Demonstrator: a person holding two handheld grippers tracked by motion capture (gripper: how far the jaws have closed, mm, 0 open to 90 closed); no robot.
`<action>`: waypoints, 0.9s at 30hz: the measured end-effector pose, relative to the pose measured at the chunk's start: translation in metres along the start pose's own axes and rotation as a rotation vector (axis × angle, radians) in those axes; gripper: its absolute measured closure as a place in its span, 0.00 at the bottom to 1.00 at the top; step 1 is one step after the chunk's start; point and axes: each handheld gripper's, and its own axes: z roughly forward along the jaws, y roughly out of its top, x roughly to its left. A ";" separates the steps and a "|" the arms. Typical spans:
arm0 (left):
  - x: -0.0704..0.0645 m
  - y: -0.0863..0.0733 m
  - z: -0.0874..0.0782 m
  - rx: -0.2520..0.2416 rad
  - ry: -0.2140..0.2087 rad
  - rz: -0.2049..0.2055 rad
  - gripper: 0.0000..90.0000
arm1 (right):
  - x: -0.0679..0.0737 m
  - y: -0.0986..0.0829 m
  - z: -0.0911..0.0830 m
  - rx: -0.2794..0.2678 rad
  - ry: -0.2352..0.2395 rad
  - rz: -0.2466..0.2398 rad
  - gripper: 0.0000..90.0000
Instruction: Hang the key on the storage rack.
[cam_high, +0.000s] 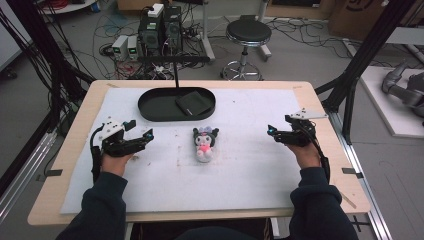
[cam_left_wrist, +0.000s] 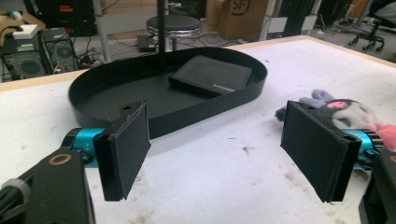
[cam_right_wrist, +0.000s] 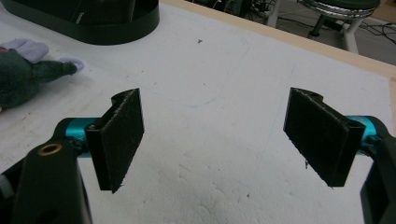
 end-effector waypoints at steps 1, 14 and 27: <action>0.000 0.000 0.000 0.000 0.000 0.000 0.26 | 0.000 0.000 0.000 0.000 0.000 0.000 0.23; -0.056 0.028 0.039 0.021 -0.128 0.033 0.26 | -0.009 -0.005 -0.005 -0.017 0.006 0.037 0.23; -0.122 0.012 0.110 0.222 -0.146 0.020 0.28 | -0.011 -0.008 -0.005 -0.015 0.005 0.037 0.23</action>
